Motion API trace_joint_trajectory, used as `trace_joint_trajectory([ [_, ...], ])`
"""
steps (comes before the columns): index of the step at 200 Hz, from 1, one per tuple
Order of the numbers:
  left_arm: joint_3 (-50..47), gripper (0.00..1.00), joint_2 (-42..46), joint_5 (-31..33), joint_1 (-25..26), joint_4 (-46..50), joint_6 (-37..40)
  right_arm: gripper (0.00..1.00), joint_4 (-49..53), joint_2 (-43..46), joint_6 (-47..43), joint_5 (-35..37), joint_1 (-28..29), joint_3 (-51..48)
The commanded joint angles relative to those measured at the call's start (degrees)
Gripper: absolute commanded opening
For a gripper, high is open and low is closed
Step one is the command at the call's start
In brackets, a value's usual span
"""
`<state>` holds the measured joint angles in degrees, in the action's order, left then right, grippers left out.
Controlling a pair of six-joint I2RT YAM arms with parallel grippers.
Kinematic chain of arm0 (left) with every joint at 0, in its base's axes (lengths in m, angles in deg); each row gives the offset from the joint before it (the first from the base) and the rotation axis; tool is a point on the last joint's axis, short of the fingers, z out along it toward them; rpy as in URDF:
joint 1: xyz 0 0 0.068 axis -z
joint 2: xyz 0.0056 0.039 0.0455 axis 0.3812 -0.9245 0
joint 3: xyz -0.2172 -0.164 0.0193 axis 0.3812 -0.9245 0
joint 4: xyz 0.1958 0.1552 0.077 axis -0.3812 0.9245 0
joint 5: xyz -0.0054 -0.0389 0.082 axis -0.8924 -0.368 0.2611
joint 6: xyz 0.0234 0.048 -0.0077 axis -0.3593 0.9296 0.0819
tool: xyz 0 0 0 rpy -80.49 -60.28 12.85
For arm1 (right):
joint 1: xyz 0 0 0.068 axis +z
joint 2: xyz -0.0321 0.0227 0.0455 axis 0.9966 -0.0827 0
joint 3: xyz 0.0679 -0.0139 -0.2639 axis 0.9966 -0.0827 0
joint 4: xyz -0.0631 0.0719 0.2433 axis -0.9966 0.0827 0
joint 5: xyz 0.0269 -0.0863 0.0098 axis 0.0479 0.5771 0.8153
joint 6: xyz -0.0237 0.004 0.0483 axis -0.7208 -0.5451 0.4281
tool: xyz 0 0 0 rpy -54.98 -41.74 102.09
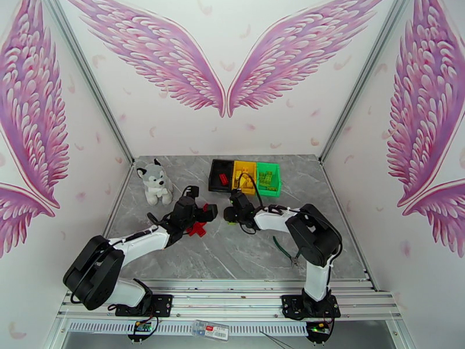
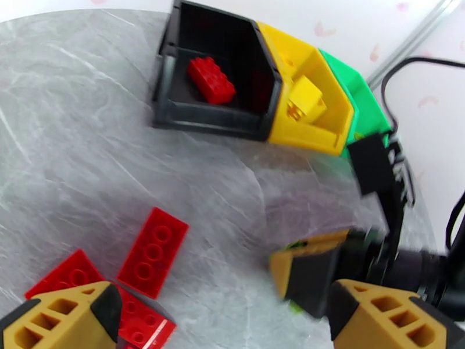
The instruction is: Sort the legos into containers by color
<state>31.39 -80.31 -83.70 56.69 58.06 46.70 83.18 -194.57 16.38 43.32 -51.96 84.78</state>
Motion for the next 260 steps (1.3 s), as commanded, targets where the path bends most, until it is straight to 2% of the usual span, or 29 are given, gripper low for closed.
trace_joint_trajectory([
  [1,4.61,0.99,-2.75,-1.01,3.65,2.16,3.49,0.3,0.46,5.93,-0.44,2.26,-5.82,-2.3],
  [46,12.61,0.99,-9.08,2.88,12.95,7.66,10.66,0.31,5.28,9.81,-1.35,7.06,-16.15,1.82],
  [77,14.66,0.99,-9.45,7.61,17.72,9.74,14.97,0.32,10.79,5.25,-2.24,8.15,-20.3,12.08],
  [98,14.99,0.99,-9.41,8.76,18.69,9.92,15.74,0.33,15.2,-0.14,-3.37,8.69,-21.43,21.4],
  [121,14.75,0.99,-8.98,10.09,18.72,10.16,15.83,0.42,21.21,-6.14,-5.18,10.01,-21.87,31.55],
  [138,14.3,0.99,-8.11,11.74,18.58,10.19,15.92,0.54,23.65,-8.26,-6.21,10.02,-21.9,35.3],
  [154,13.81,0.99,-7.17,13.38,18.45,10.4,16.25,0.65,22.52,-6.5,-5.89,9.06,-21.84,33.33],
  [175,13.1,0.99,-5.88,15.87,18.11,10.58,16.62,0.72,17.93,-0.71,-4.93,6.55,-21.25,25.96],
  [200,12.43,0.99,-4.47,18.04,16.99,11.06,16.66,0.74,11.47,9.06,-3.42,3.25,-18.7,13.54],
  [223,11.62,0.99,-3.0,19.0,15.05,11.4,15.76,0.75,7.73,16.26,-1.13,2.35,-13.6,4.85],
  [239,10.67,0.99,-1.44,18.74,13.27,11.67,14.32,0.76,7.96,18.29,-0.34,2.7,-9.5,3.43],
  [260,9.52,0.99,0.33,17.99,10.41,12.69,12.0,0.76,13.12,18.24,0.37,2.74,-5.0,6.15],
])
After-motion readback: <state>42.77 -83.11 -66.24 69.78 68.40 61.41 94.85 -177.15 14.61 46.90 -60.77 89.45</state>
